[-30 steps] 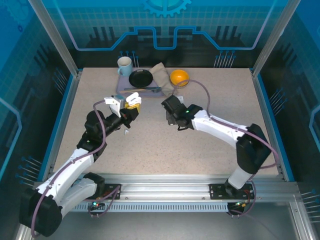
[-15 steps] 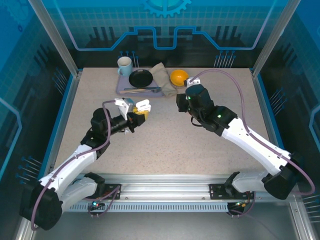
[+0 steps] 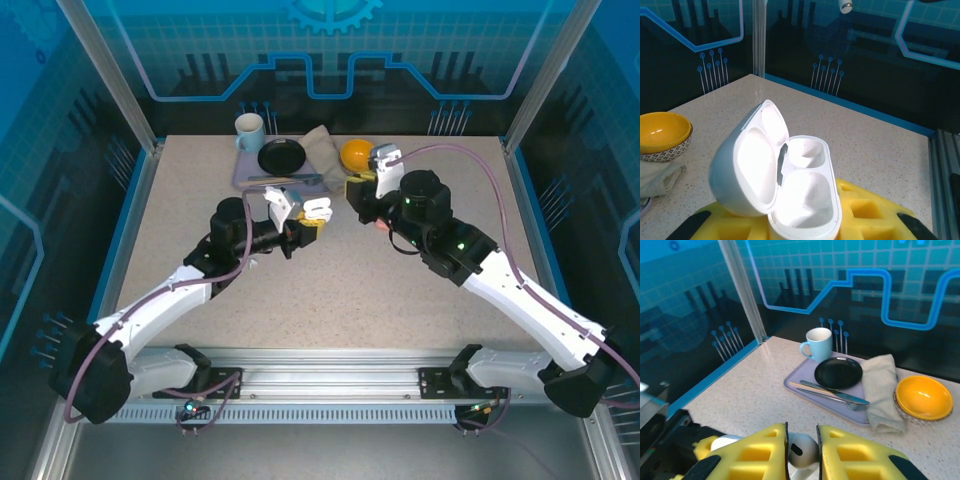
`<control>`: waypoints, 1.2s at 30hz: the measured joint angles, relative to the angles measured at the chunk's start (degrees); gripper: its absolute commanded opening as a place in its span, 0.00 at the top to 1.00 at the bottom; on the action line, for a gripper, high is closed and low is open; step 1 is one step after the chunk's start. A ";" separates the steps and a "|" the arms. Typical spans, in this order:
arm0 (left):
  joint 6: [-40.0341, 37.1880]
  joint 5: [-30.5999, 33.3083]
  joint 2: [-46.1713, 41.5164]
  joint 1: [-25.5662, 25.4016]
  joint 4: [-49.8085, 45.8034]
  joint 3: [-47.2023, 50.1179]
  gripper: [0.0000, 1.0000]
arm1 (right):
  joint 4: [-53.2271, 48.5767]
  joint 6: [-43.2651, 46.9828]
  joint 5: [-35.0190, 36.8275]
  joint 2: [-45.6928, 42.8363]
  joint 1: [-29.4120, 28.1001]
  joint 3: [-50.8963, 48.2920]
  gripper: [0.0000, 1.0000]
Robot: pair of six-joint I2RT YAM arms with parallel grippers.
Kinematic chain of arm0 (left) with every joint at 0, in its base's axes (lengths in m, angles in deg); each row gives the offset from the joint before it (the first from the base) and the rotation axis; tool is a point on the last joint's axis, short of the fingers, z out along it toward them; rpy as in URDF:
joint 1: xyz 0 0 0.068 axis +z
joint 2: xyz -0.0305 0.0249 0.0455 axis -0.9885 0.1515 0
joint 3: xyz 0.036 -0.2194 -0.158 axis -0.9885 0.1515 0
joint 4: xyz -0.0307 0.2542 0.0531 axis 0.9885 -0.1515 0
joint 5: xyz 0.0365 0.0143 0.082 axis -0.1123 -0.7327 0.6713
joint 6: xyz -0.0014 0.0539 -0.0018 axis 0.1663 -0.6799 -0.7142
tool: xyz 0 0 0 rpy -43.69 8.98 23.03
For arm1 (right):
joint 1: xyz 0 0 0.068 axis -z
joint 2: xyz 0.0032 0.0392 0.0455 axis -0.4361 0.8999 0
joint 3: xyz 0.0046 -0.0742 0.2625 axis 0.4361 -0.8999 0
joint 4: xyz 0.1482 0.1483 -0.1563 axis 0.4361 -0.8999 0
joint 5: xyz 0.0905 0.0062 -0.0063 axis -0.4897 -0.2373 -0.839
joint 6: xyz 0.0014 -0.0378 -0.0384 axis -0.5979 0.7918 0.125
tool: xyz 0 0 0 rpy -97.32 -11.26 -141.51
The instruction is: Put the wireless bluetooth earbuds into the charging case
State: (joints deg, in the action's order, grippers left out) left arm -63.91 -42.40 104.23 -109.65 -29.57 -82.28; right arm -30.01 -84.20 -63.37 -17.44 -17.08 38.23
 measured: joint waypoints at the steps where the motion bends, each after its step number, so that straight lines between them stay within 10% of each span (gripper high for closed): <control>1: -0.11 0.00 0.20 0.00 0.07 -0.35 1.00 | 0.28 0.52 -0.66 -0.11 -0.20 -0.13 0.80; 36: -0.17 -1.51 0.63 -1.18 1.38 -4.61 1.00 | 1.97 5.11 -4.83 1.33 -2.51 -0.44 0.81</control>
State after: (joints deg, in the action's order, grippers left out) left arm -64.08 -43.91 104.87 -110.83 -28.19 -86.90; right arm -28.04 -79.08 -68.20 -16.10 -19.60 37.79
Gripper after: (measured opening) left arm 0.239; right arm 0.197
